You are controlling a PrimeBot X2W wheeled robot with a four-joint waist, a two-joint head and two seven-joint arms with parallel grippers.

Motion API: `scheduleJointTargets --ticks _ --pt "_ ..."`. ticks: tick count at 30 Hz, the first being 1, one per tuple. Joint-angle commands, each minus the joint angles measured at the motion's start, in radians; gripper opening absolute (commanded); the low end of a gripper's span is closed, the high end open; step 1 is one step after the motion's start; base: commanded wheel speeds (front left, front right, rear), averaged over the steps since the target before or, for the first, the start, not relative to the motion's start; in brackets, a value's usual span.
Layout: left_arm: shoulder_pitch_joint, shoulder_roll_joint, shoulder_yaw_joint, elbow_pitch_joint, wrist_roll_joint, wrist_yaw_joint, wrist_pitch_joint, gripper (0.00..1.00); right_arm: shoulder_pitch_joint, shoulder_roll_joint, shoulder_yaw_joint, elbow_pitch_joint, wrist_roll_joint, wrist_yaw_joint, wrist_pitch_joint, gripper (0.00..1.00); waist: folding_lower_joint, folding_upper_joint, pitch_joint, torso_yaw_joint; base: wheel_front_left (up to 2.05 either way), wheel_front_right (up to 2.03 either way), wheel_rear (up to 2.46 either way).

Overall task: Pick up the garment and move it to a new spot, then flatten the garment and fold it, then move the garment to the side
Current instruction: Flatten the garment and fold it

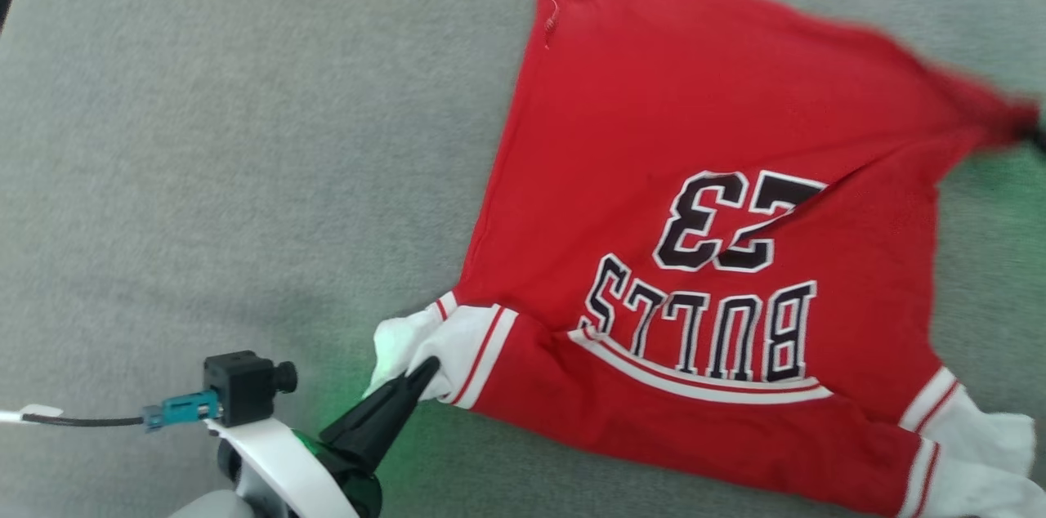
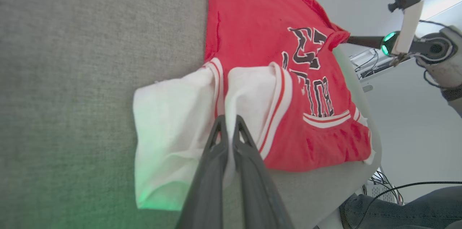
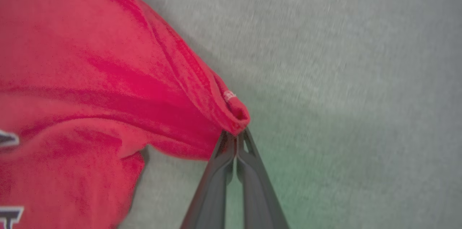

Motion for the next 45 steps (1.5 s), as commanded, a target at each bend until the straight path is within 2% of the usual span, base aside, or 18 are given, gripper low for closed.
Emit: scheduleJointTargets --ticks 1,6,10,17,23,24,25,26,30,35,37,38,41,45 --pt "0.013 0.006 0.015 0.003 0.019 0.001 -0.002 0.0 0.092 -0.043 0.0 -0.059 0.044 -0.001 0.013 0.0 0.0 0.0 -0.034 -0.034 0.0 0.0 0.0" --pt "0.036 0.035 0.058 0.012 0.022 0.001 -0.002 0.0 0.398 -0.141 -0.032 -0.258 0.164 -0.001 0.063 0.0 0.0 0.0 -0.069 -0.085 0.0 0.0 0.0" --pt "0.045 0.056 0.095 0.018 0.021 0.001 -0.002 0.0 0.641 -0.171 -0.077 -0.395 0.21 -0.001 0.103 0.0 0.0 0.0 -0.084 -0.118 0.0 0.0 0.0" --pt "0.044 0.074 0.109 0.038 0.026 0.001 -0.002 0.0 0.96 -0.112 -0.127 -0.611 0.179 -0.001 0.175 0.0 0.0 0.0 -0.098 -0.147 0.0 0.0 0.0" --pt "0.037 0.078 0.1 0.054 0.021 0.001 -0.002 0.0 1.051 -0.006 -0.144 -0.702 0.116 -0.001 0.215 0.0 0.0 0.0 -0.103 -0.157 0.0 0.0 0.0" --pt "0.038 0.08 0.096 0.056 0.02 0.001 -0.002 0.0 1.047 0.012 -0.158 -0.708 0.099 -0.001 0.205 0.07 0.0 0.0 -0.103 -0.158 0.0 0.0 0.0" --pt "0.038 0.081 0.093 0.058 0.019 0.001 -0.002 0.0 1.04 0.024 -0.172 -0.714 0.082 -0.001 0.193 0.44 0.0 0.0 -0.105 -0.158 0.0 0.0 0.0" --pt "0.038 0.082 0.091 0.059 0.018 0.001 -0.002 0.0 1.036 0.032 -0.184 -0.719 0.069 -0.001 0.19 1.0 0.0 0.0 -0.105 -0.159 0.0 0.0 0.0" --pt "0.045 0.082 0.094 0.058 0.014 0.001 -0.002 0.0 1.036 0.029 -0.247 -0.758 0.056 -0.001 0.191 1.0 0.0 0.0 -0.106 -0.159 0.0 0.0 0.0" --pt "0.046 0.073 0.091 0.044 0.036 0.001 -0.002 0.0 1.007 -0.014 -0.449 -0.851 0.063 -0.001 0.214 1.0 0.0 0.0 -0.102 -0.142 0.0 0.0 0.0" --pt "0.033 0.064 0.086 0.037 0.048 0.001 -0.002 0.0 0.956 -0.024 -0.521 -0.87 0.052 -0.001 0.211 1.0 0.0 0.0 -0.096 -0.13 0.0 0.0 0.0" --pt "0.018 0.054 0.079 0.034 0.059 0.001 -0.002 0.0 0.875 -0.024 -0.549 -0.867 0.022 0.0 0.189 1.0 0.0 0.0 -0.087 -0.115 0.0 0.0 0.0" --pt "-0.003 0.034 0.061 0.031 0.081 0.001 -0.002 0.0 0.722 0.008 -0.503 -0.821 -0.022 -0.001 0.142 1.0 0.0 0.0 -0.066 -0.089 0.0 0.0 0.0" --pt "-0.037 0.011 0.038 0.028 0.093 0.001 -0.002 0.0 0.518 0.042 -0.355 -0.698 -0.067 -0.001 0.12 1.0 0.0 0.0 -0.031 -0.053 0.0 0.0 0.0"
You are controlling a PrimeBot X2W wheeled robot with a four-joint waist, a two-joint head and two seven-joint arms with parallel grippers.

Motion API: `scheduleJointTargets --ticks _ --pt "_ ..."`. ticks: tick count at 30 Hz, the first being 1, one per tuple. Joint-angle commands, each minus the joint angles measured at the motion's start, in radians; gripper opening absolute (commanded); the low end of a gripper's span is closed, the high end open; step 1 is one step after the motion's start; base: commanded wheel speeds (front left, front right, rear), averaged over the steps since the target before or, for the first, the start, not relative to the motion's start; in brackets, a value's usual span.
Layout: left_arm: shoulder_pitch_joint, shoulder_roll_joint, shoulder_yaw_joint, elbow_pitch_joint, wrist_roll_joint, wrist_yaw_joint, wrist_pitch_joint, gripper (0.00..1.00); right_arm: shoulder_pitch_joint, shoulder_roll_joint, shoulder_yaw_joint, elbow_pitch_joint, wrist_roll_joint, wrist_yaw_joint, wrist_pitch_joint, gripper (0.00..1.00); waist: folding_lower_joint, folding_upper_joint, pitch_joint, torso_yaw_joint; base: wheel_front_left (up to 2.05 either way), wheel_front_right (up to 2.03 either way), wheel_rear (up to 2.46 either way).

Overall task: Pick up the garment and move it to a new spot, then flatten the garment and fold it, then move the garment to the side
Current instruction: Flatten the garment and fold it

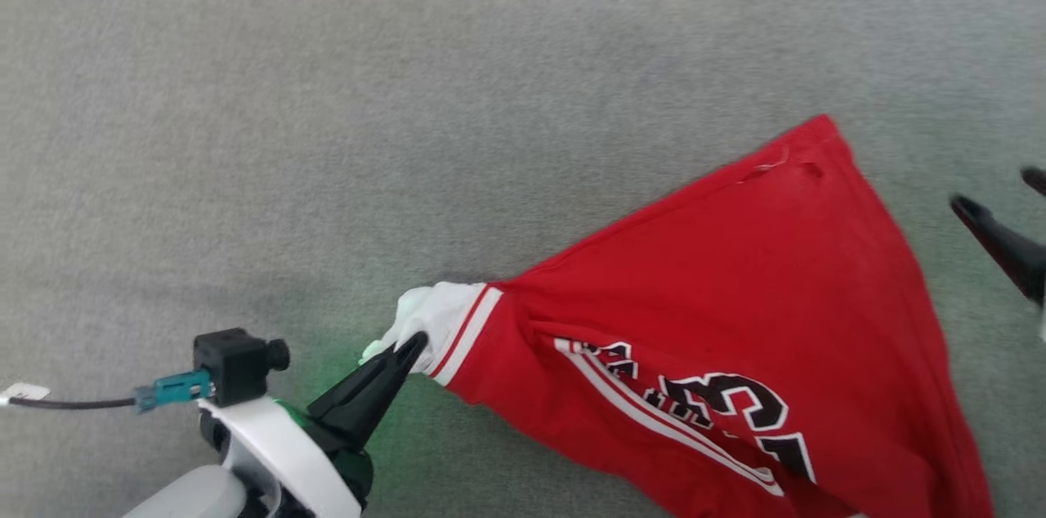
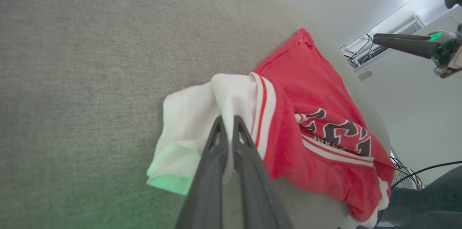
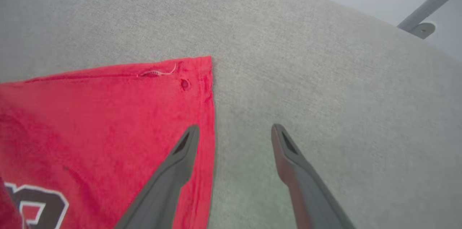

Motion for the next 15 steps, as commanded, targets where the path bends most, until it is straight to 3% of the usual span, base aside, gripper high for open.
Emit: scheduleJointTargets --ticks 1,8,14,15 --pt "-0.021 -0.006 -0.003 -0.002 0.006 0.001 -0.002 0.0 -0.046 0.013 0.038 0.035 -0.01 0.0 0.001 1.0 0.0 0.0 0.028 0.028 0.0 0.0 0.0" --pt "-0.07 -0.062 -0.023 0.004 0.025 0.001 -0.002 0.0 -0.296 0.033 0.234 0.308 -0.047 0.0 0.009 1.0 0.0 0.0 0.089 0.091 0.0 0.0 0.0" --pt "-0.083 -0.095 -0.032 0.017 0.026 0.001 -0.002 0.0 -0.364 0.019 0.376 0.438 -0.015 0.0 0.029 1.0 0.0 0.0 0.099 0.117 0.0 0.0 0.0" --pt "-0.083 -0.096 -0.033 0.02 0.025 0.001 -0.002 0.0 -0.37 0.017 0.398 0.449 -0.006 0.0 0.031 0.49 0.0 0.0 0.099 0.116 0.0 0.0 0.0"
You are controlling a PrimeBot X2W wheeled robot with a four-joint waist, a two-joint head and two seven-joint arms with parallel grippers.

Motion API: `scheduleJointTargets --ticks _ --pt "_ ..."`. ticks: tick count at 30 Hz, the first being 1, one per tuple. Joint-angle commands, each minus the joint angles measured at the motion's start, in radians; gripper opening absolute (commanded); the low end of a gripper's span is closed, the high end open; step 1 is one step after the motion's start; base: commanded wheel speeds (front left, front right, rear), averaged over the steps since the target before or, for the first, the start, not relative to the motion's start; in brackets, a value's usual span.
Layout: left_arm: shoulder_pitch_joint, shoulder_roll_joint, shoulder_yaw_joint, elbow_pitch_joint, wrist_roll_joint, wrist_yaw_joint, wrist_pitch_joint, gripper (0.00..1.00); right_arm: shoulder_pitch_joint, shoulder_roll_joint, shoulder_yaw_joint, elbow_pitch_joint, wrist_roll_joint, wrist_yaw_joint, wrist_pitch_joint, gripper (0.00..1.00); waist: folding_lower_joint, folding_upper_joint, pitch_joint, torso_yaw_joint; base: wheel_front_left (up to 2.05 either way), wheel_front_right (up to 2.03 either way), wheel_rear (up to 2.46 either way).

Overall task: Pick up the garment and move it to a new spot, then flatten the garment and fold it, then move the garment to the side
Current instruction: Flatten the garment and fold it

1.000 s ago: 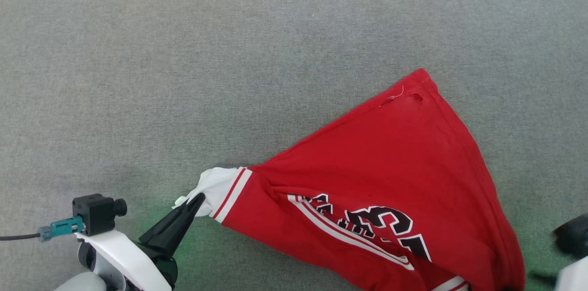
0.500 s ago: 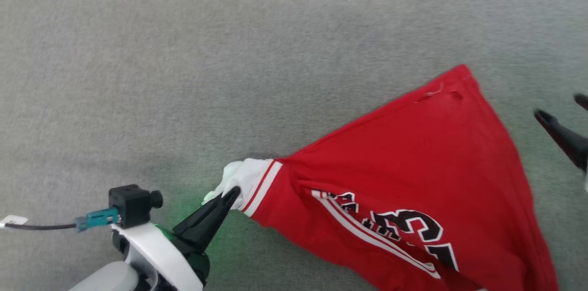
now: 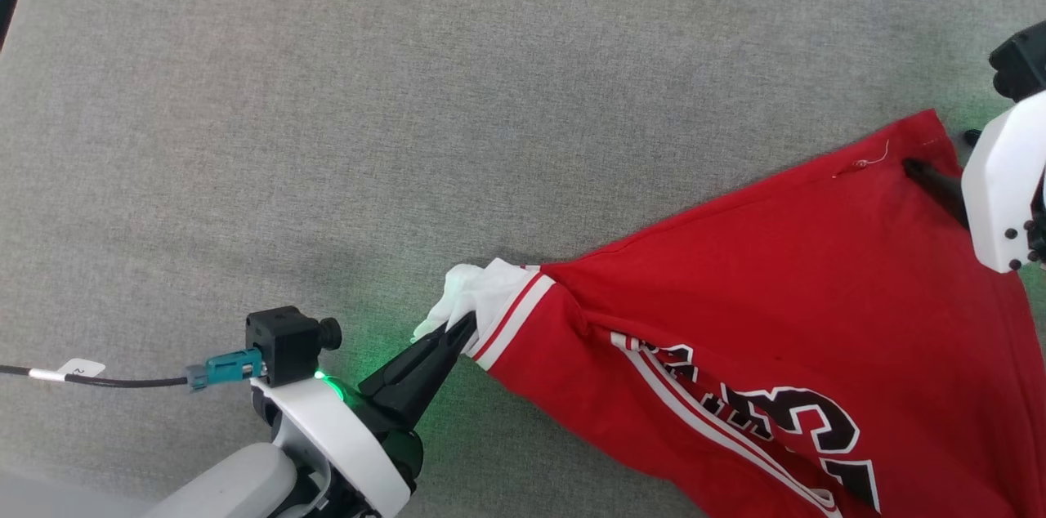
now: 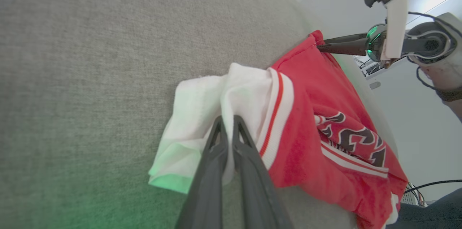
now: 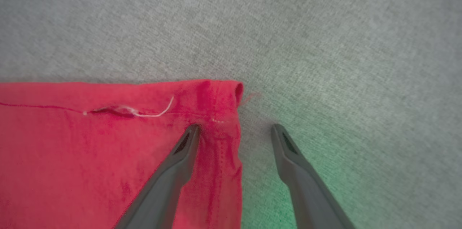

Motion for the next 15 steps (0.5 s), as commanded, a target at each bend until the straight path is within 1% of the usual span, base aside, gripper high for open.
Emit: scheduleJointTargets --ticks 1,2,5,9,10,13,15 --pt "-0.017 -0.004 0.0 0.004 0.0 0.001 -0.002 0.0 0.016 0.014 0.046 0.029 0.017 0.0 0.002 0.2 0.0 0.0 -0.001 0.0 0.0 0.0 0.0" --pt "-0.015 -0.004 0.0 0.006 -0.005 0.001 -0.002 0.0 0.009 0.014 0.06 0.038 0.024 0.0 -0.006 0.0 0.0 0.0 -0.003 -0.004 0.0 0.0 0.0" --pt "-0.012 0.003 -0.001 0.01 -0.018 0.001 -0.002 0.0 -0.016 0.012 0.074 0.065 0.038 0.0 -0.048 0.0 0.0 0.0 -0.011 -0.015 0.0 0.0 0.0" --pt "-0.041 0.034 -0.019 0.007 -0.042 0.001 -0.002 0.0 -0.071 0.011 0.057 0.093 0.046 -0.002 -0.132 0.0 0.0 0.0 -0.024 -0.039 0.0 0.0 0.0" --pt "-0.041 0.034 -0.019 0.007 -0.042 0.001 -0.002 0.0 -0.071 0.011 0.057 0.093 0.046 -0.002 -0.132 0.0 0.0 0.0 -0.024 -0.039 0.0 0.0 0.0" --pt "-0.112 0.077 -0.048 0.011 -0.048 0.001 -0.002 0.0 -0.124 0.025 0.024 0.12 0.04 -0.001 -0.206 0.0 0.0 0.0 -0.031 -0.059 0.0 0.0 0.0" --pt "-0.187 0.101 -0.064 0.003 -0.068 0.001 0.005 0.0 -0.167 0.036 -0.011 0.158 0.022 -0.001 -0.254 0.0 0.0 0.0 -0.033 -0.075 0.0 0.0 0.0"
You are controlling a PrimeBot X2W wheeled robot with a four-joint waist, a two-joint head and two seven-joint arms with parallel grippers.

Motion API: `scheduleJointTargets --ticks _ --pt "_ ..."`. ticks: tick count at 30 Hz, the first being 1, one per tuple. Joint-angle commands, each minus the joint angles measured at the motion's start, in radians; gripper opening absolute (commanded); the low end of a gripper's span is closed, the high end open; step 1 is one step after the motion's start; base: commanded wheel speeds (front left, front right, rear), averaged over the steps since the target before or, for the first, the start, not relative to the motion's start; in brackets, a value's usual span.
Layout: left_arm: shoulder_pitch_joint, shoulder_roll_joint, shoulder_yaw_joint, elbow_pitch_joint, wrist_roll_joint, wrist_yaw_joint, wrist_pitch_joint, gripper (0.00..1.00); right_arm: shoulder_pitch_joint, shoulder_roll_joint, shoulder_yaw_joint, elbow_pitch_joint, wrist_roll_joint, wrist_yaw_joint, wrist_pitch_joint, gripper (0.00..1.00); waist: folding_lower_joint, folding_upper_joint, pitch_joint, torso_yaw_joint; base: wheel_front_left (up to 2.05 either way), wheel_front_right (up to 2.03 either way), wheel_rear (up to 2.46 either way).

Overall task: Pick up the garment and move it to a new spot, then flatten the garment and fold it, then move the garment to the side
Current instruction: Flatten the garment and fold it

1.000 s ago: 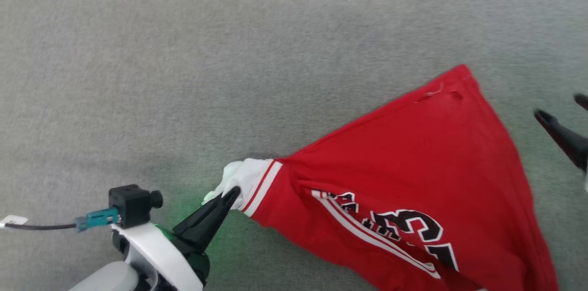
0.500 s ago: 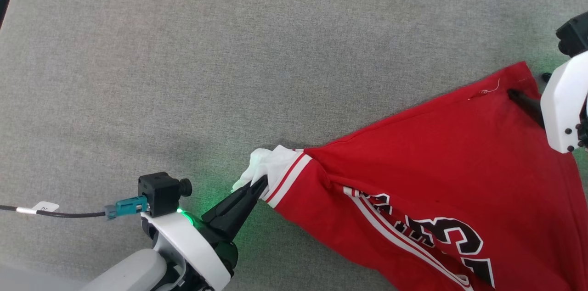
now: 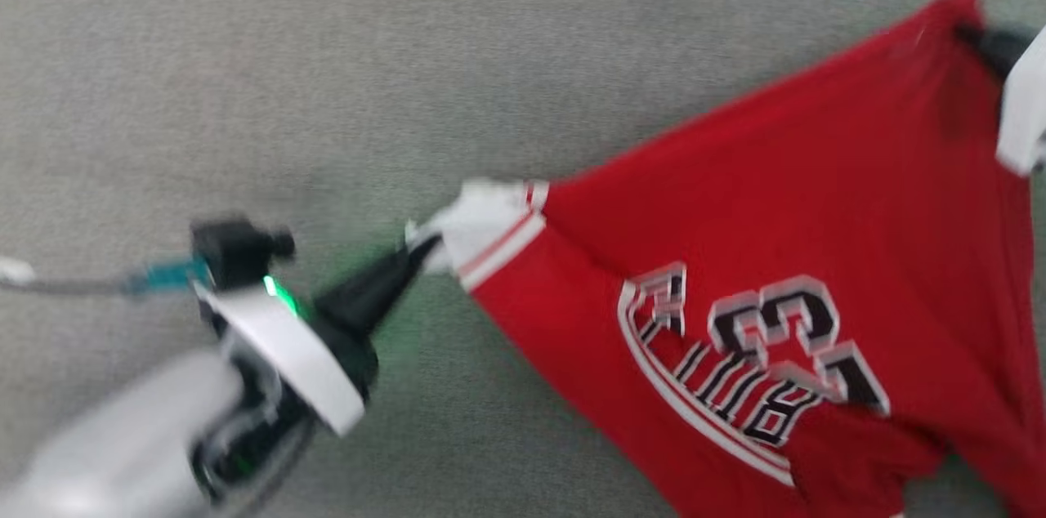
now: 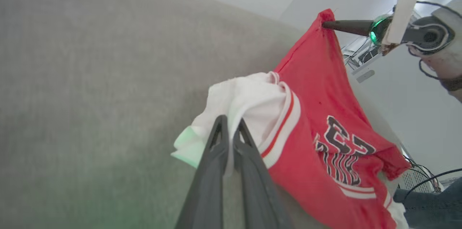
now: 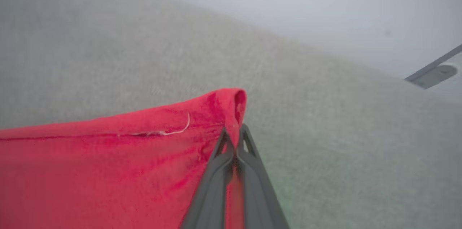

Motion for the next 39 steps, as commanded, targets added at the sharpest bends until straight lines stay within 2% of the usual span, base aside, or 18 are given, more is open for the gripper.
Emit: scheduleJointTargets --ticks 1,7,12,18,23,26,31,35,39 --pt "-0.034 0.008 0.003 -0.002 -0.009 0.001 0.002 0.0 -0.017 0.004 -0.012 0.01 -0.01 -0.002 -0.016 0.0 0.0 0.0 -0.003 -0.013 0.0 0.0 0.0" --pt "-0.323 0.051 0.043 0.046 -0.125 0.002 0.08 0.0 -0.234 0.105 -0.125 0.14 -0.082 -0.002 -0.147 0.0 0.0 0.0 0.015 -0.077 0.0 0.0 0.0" --pt "-0.576 0.052 0.118 0.183 -0.209 0.002 0.153 0.0 -0.457 0.206 -0.23 0.272 -0.154 -0.003 -0.263 0.0 0.0 0.0 0.049 -0.13 0.0 0.0 0.0" --pt "-0.869 0.018 0.173 0.417 -0.17 0.002 0.163 0.0 -0.685 0.297 -0.324 0.416 -0.279 -0.004 -0.434 0.0 0.0 0.0 0.074 -0.182 0.0 0.0 0.0" --pt "-1.0 -0.007 0.192 0.459 -0.168 0.002 0.111 0.0 -0.789 0.344 -0.379 0.521 -0.347 -0.004 -0.552 0.0 0.0 0.0 0.079 -0.204 0.0 0.0 0.0" --pt "-0.982 -0.01 0.179 0.436 -0.199 0.002 0.099 0.0 -0.793 0.35 -0.371 0.577 -0.366 -0.004 -0.581 0.0 0.0 0.0 0.081 -0.203 0.0 0.0 0.0" --pt "-0.86 -0.001 0.091 0.34 -0.224 0.002 0.092 0.0 -0.704 0.339 -0.312 0.615 -0.345 -0.004 -0.595 0.0 0.0 0.0 0.08 -0.185 0.0 0.0 0.0" --pt "-0.698 0.021 0.024 0.214 -0.258 0.002 0.056 0.0 -0.544 0.32 -0.199 0.563 -0.279 -0.004 -0.57 0.0 0.0 0.0 0.06 -0.174 0.0 0.0 0.0" --pt "-0.512 0.046 -0.037 0.083 -0.27 0.002 0.013 0.0 -0.31 0.248 -0.109 0.435 -0.15 -0.003 -0.51 0.0 0.0 0.0 0.022 -0.161 0.0 0.0 0.0"
